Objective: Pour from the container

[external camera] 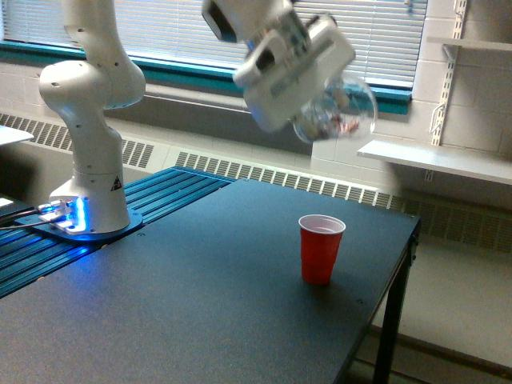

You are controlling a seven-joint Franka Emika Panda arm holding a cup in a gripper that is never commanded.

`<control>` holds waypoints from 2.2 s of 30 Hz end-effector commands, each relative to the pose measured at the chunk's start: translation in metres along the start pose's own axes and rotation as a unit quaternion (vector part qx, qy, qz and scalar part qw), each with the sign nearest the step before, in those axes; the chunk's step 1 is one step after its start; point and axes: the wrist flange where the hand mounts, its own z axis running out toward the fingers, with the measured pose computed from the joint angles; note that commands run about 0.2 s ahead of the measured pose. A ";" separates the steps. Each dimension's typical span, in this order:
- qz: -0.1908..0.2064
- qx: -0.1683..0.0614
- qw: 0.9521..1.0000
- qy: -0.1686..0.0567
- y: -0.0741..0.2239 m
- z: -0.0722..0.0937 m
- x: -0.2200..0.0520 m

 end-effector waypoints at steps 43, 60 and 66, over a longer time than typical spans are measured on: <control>0.149 0.027 0.975 -0.165 0.104 0.138 -0.171; 0.206 0.057 0.961 -0.176 0.128 0.126 -0.171; 0.215 0.060 0.958 -0.177 0.132 0.124 -0.173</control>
